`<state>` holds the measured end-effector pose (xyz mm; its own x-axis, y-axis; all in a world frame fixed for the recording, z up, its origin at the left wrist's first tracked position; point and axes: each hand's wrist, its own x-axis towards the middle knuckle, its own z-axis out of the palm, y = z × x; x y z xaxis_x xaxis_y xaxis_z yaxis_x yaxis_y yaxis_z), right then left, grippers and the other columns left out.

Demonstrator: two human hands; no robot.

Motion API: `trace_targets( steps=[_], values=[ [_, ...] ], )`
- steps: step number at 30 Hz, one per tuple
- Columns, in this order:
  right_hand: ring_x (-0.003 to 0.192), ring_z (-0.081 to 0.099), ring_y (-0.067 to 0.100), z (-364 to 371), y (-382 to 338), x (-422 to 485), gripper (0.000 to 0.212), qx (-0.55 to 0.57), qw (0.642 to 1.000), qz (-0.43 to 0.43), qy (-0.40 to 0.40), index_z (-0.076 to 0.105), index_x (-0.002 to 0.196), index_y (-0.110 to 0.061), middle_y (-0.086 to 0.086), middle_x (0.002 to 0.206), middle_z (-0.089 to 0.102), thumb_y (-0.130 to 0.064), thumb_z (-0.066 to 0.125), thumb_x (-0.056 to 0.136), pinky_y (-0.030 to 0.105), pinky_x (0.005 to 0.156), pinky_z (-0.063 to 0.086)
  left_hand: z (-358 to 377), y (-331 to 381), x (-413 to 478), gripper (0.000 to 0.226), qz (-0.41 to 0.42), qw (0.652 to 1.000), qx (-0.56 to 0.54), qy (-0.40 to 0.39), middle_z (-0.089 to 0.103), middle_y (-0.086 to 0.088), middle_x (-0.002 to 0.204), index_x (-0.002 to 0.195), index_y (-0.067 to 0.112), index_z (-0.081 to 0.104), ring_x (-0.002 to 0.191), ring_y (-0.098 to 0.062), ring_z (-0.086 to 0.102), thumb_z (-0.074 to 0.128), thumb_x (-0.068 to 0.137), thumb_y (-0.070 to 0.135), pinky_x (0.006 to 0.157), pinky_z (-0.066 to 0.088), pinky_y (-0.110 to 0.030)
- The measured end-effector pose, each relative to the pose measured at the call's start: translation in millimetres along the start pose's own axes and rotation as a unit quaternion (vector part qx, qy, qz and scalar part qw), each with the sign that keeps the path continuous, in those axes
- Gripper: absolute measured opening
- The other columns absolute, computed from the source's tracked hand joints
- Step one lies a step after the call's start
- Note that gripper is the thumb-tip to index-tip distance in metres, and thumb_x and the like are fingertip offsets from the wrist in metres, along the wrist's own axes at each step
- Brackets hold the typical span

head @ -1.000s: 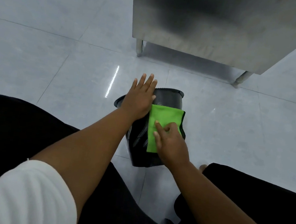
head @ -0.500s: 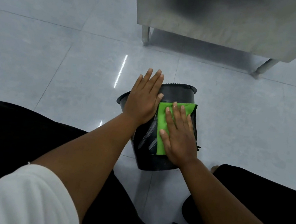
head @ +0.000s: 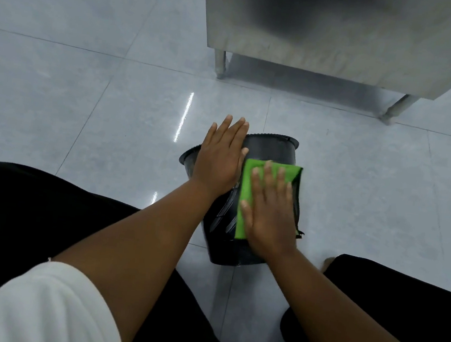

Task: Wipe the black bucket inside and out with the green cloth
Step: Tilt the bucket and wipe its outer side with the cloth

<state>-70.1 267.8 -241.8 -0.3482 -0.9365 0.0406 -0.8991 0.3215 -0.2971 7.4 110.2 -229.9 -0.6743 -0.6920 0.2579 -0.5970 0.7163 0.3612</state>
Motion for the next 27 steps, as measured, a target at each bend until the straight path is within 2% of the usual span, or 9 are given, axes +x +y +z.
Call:
trace_targets(
  steps=[3,6,9,11,14,17,21,24,27],
  values=[
    [0.153,-0.001,0.026,3,-1,-11,0.063,-0.052,0.991,-0.119,-0.023,0.018,0.155,-0.023,0.0,0.165,0.009,-0.046,0.036,0.099,0.052,0.123,0.009,-2,-8,1,0.049,0.004,1.0,-0.021,-0.011,0.042,-0.006,0.152,0.144,0.009,0.041,0.147,-0.027,0.028,0.032,0.1,0.029,0.122,0.017,-0.044],
    [0.153,-0.001,0.022,3,18,-7,0.062,0.002,0.995,-0.104,-0.012,0.02,0.154,-0.029,-0.006,0.164,0.011,-0.046,0.038,0.097,0.046,0.124,0.006,-2,-13,3,0.049,0.012,0.999,-0.034,-0.028,0.043,-0.005,0.152,0.14,0.01,0.045,0.147,-0.026,0.028,0.031,0.1,0.033,0.122,0.017,-0.044],
    [0.153,-0.002,0.02,5,31,-2,0.062,0.117,0.992,0.034,0.017,0.014,0.156,-0.024,-0.002,0.165,0.006,-0.044,0.029,0.1,0.042,0.125,0.007,0,-13,5,0.046,0.011,0.999,-0.032,-0.024,0.044,-0.005,0.151,0.137,0.01,0.047,0.146,-0.026,0.029,0.034,0.1,0.032,0.122,0.017,-0.044],
    [0.153,0.003,0.018,4,31,6,0.06,0.218,0.96,0.173,0.026,0.007,0.156,-0.021,0.0,0.166,0.005,-0.043,0.023,0.102,0.047,0.123,0.016,0,-12,4,0.044,0.011,0.999,-0.031,-0.018,0.045,-0.005,0.15,0.137,0.01,0.048,0.146,-0.026,0.029,0.035,0.1,0.031,0.122,0.016,-0.043],
    [0.152,0.008,0.025,1,26,13,0.061,0.228,0.936,0.267,0.002,0.005,0.156,-0.017,0.005,0.166,0.005,-0.042,0.021,0.103,0.052,0.121,0.021,0,-11,2,0.042,0.011,1.0,-0.027,-0.007,0.047,-0.005,0.149,0.137,0.009,0.047,0.146,-0.027,0.029,0.035,0.101,0.029,0.122,0.017,-0.043],
    [0.151,0.007,0.036,0,3,4,0.064,0.06,0.992,0.11,0.013,0.011,0.155,-0.012,0.014,0.164,0.008,-0.041,0.028,0.101,0.053,0.122,0.016,-1,-10,2,0.043,0.007,1.0,-0.029,-0.007,0.049,-0.005,0.147,0.136,0.008,0.048,0.145,-0.028,0.03,0.034,0.1,0.028,0.122,0.017,-0.044],
    [0.152,0.007,0.032,9,-18,-14,0.062,-0.093,0.99,-0.108,-0.021,0.024,0.153,-0.019,0.008,0.164,0.014,-0.043,0.038,0.098,0.054,0.121,0.015,0,-10,7,0.042,-0.004,0.997,-0.071,-0.022,0.051,-0.003,0.145,0.135,0.011,0.049,0.147,-0.024,0.028,0.037,0.099,0.029,0.122,0.013,-0.041],
    [0.153,0.004,0.027,7,-3,-8,0.063,-0.044,0.994,-0.1,-0.004,0.027,0.153,-0.021,0.003,0.164,0.015,-0.047,0.043,0.097,0.049,0.123,0.01,1,-13,10,0.046,-0.003,0.995,-0.097,-0.034,0.05,-0.004,0.144,0.135,0.01,0.048,0.147,-0.023,0.026,0.035,0.098,0.033,0.122,0.014,-0.039],
    [0.153,0.001,0.023,7,22,0,0.066,0.07,0.997,0.003,0.022,0.018,0.155,-0.021,0.001,0.165,0.007,-0.047,0.038,0.097,0.042,0.124,0.008,1,-14,9,0.045,-0.017,0.993,-0.114,-0.02,0.051,-0.006,0.144,0.135,0.01,0.049,0.147,-0.023,0.028,0.038,0.097,0.031,0.122,0.016,-0.038]
  ],
)
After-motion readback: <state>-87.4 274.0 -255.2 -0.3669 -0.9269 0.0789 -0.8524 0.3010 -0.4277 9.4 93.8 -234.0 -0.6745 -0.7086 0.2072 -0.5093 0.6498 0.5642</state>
